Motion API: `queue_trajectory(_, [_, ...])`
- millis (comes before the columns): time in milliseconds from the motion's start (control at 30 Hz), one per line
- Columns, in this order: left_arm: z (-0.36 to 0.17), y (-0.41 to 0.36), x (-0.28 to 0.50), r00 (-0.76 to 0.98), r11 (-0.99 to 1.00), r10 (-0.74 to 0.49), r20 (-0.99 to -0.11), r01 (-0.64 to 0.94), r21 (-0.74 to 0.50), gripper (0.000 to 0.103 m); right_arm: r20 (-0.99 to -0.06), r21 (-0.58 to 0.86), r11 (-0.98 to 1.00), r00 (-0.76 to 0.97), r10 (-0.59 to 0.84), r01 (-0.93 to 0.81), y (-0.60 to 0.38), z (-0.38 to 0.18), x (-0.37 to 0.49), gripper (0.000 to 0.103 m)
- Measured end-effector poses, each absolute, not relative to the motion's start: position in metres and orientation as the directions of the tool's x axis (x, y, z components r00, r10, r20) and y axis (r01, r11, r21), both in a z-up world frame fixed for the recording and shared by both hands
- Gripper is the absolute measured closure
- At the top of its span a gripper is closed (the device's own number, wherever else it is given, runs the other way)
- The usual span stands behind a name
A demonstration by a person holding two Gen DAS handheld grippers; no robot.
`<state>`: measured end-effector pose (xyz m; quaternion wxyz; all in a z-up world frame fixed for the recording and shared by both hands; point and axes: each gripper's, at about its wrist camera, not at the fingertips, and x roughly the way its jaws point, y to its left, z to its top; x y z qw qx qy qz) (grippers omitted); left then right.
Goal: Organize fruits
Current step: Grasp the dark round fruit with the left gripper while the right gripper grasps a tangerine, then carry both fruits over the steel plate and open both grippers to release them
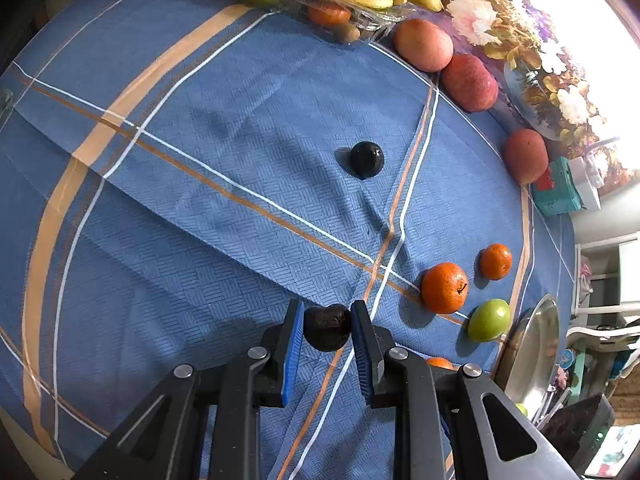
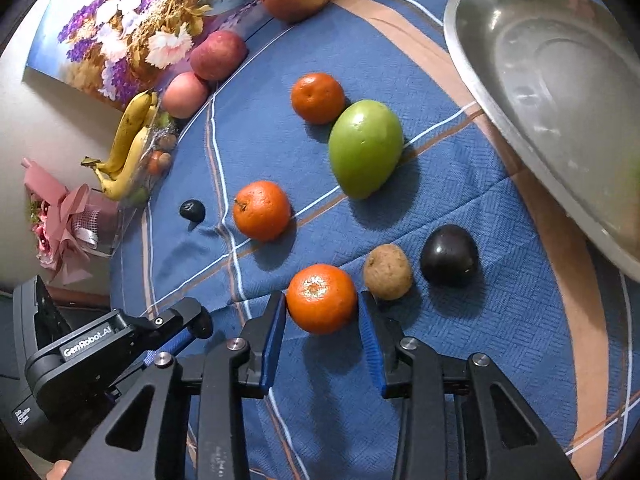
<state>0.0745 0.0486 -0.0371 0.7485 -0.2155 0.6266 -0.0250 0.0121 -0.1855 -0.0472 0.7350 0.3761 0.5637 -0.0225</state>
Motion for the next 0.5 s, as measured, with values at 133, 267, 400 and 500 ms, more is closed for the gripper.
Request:
queue_trajectory(133, [-0.034,0.049,0.074,0.222,0.906,-0.304,-0.926,-0.232,-0.354,0.078,-0.832,0.548,0.712,0.372,0.411,0.44,-0.18,-0.043,0.013,0.065])
queue_trajectory(267, [-0.032,0.05,0.074,0.228,0.906,-0.304,-0.925,-0.231,-0.355,0.078,-0.829,0.546,0.73,0.386,0.403,0.411,-0.179,-0.034,0.013,0.065])
queue_trajectory(400, [-0.028,0.048,0.075,0.24,0.904,-0.308,-0.92,-0.226,-0.362,0.078,-0.831,0.54,0.742,0.392,0.395,0.397,-0.181,-0.028,0.013,0.065])
queue_trajectory(500, [-0.023,0.046,0.075,0.254,0.902,-0.315,-0.915,-0.219,-0.371,0.078,-0.834,0.528,0.755,0.402,0.378,0.388,-0.186,-0.021,0.011,0.065])
